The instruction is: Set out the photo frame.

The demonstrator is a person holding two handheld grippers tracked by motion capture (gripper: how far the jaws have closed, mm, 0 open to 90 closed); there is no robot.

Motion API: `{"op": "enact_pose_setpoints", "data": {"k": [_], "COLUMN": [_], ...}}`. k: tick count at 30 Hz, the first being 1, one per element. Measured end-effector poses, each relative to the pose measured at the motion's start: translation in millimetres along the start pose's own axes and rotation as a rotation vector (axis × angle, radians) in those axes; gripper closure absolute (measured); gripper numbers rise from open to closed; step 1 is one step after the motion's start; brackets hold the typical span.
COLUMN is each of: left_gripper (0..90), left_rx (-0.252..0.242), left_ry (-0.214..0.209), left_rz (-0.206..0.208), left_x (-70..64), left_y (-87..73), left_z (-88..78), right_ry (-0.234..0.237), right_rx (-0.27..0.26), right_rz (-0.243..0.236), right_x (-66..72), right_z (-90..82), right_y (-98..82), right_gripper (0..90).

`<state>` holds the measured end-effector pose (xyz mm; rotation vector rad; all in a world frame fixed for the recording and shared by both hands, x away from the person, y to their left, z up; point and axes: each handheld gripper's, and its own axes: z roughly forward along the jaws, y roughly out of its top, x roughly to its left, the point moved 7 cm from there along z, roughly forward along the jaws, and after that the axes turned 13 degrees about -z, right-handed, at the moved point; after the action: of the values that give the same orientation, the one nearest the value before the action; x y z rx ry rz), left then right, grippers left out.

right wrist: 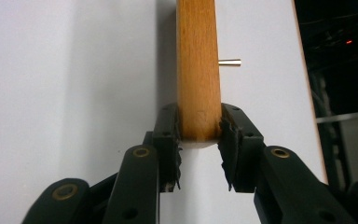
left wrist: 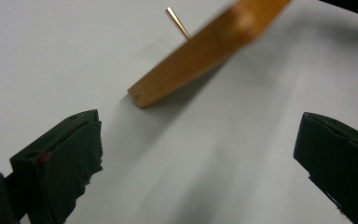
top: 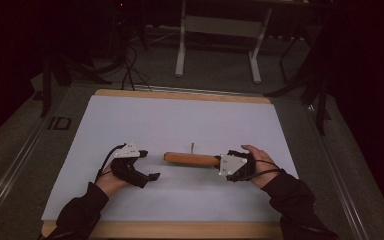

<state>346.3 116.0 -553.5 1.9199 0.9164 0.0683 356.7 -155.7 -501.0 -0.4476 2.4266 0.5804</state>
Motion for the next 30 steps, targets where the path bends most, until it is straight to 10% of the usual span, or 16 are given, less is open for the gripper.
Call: {"op": "enact_pose_setpoints", "data": {"k": [30], "left_gripper": [1.6], "left_rx": [-0.04], "left_ry": [0.034], "left_rz": [0.027], "left_x": [-0.5], "left_y": [-6.3], "left_z": [7.7], "right_ry": [0.17], "right_rx": [-0.031], "right_rz": [0.311], "right_x": [-71.9], "right_z": [28.6], "right_y": [-27.7], "right_gripper": [64.8]}}
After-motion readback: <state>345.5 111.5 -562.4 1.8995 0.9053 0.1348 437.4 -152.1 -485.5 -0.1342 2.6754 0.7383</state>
